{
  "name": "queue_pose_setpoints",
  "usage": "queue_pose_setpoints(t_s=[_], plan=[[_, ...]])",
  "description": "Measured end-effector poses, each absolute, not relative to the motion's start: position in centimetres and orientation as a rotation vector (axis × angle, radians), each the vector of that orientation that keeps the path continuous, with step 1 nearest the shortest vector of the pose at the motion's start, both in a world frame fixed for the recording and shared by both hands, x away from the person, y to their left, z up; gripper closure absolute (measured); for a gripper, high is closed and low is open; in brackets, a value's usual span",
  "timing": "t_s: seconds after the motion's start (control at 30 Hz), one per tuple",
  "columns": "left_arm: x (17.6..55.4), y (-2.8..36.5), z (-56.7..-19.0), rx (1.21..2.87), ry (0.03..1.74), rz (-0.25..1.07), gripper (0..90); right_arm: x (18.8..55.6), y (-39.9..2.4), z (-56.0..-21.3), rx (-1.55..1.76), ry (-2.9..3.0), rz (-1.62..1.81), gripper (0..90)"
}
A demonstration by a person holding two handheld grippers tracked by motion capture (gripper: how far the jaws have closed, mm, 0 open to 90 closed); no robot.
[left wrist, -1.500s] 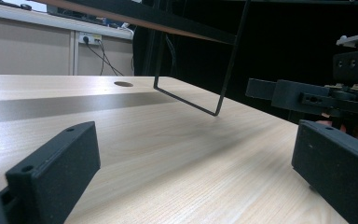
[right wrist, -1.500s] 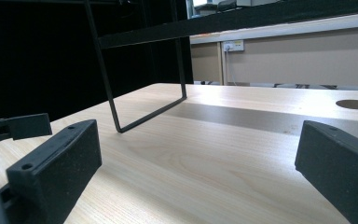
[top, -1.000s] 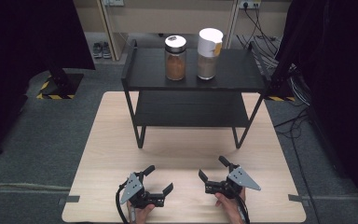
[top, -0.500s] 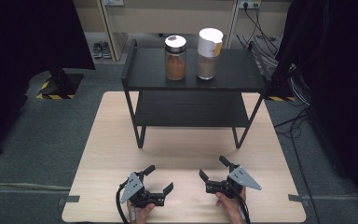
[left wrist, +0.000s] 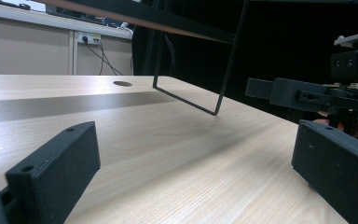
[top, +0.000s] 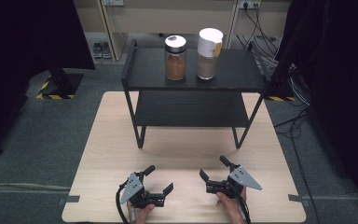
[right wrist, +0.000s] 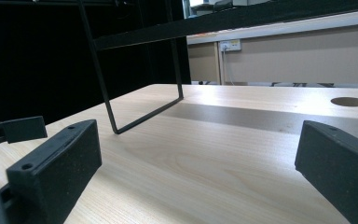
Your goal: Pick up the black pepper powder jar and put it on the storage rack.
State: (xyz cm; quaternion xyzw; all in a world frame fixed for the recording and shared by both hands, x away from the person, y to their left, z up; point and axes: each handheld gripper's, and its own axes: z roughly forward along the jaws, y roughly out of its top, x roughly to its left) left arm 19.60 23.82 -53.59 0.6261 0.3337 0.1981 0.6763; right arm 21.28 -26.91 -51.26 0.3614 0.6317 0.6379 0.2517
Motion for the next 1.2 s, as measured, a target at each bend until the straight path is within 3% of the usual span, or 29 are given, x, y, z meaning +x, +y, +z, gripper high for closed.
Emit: queue_pose_setpoints(t_s=[1.2], plan=[[19.59, 23.79, -53.54, 1.412, 0.749, 0.448, 0.2, 21.41, -27.21, -51.43, 1.005, 1.705, 1.749, 0.7]])
